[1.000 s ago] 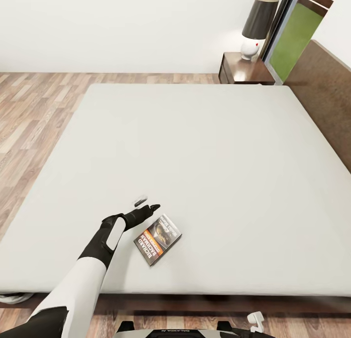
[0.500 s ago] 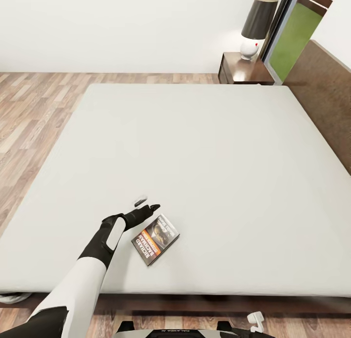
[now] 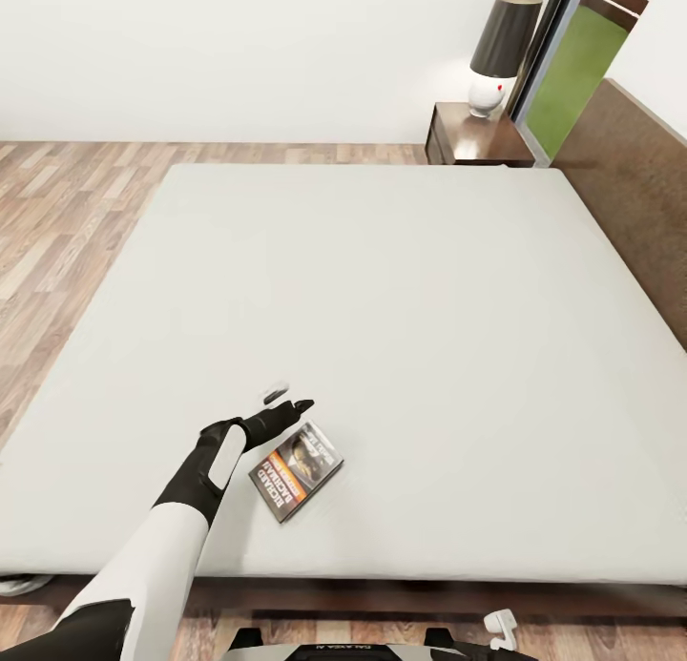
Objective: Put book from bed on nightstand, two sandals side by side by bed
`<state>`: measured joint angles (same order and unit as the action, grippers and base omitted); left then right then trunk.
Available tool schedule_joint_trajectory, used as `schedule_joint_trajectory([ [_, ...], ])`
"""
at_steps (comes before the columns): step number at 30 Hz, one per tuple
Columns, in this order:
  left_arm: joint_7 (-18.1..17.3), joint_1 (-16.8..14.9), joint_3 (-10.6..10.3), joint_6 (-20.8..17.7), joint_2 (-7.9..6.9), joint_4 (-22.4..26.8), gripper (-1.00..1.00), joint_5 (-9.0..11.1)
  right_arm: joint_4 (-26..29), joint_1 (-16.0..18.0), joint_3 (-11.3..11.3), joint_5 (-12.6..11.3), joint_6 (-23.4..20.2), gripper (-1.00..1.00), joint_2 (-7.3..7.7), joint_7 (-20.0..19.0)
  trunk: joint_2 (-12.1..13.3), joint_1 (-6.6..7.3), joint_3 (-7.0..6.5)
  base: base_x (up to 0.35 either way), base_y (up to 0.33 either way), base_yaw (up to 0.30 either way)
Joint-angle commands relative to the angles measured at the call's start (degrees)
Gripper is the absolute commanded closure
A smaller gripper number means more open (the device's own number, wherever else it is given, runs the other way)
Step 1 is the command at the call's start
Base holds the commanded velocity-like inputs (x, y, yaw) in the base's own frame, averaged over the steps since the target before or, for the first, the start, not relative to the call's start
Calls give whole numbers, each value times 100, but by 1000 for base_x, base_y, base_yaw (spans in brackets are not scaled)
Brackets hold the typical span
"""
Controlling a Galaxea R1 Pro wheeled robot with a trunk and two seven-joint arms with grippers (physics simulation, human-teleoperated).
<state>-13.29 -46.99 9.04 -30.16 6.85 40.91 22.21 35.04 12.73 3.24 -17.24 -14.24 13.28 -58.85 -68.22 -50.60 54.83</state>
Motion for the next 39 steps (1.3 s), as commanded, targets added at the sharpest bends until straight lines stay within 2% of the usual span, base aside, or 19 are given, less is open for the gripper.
schedule_joint_trajectory([
  [1, -16, -1, 36, -52, 9, 5, -100, 21, 3, 2, 28, -60, -53, -100, 8, 2, -2, 0, 3, 4, -19, 0],
  [8, -16, -3, 36, -54, 9, 5, -100, 22, 5, 2, 28, -60, -53, -100, 8, 3, -2, 0, 3, 1, -5, 0],
  [13, -8, -3, 36, -55, 9, 5, -100, 23, 3, 2, 28, -60, -53, -100, 6, 3, -203, -110, 93, 0, 0, 0],
  [19, -7, -2, 36, -52, 9, 5, -100, 22, 3, 2, 28, -60, -53, -100, 7, 5, -203, -110, 93, 0, 0, 0],
  [27, -7, -1, 36, -53, 9, 5, -100, 24, 3, 2, 28, -60, -53, -100, 6, 0, -524, -286, 237, 0, 0, 0],
  [39, -8, 1, 36, -54, 9, 5, -100, 22, 3, 2, 22, -60, -44, -100, 5, 8, -524, -286, 237, 0, 0, 0],
])
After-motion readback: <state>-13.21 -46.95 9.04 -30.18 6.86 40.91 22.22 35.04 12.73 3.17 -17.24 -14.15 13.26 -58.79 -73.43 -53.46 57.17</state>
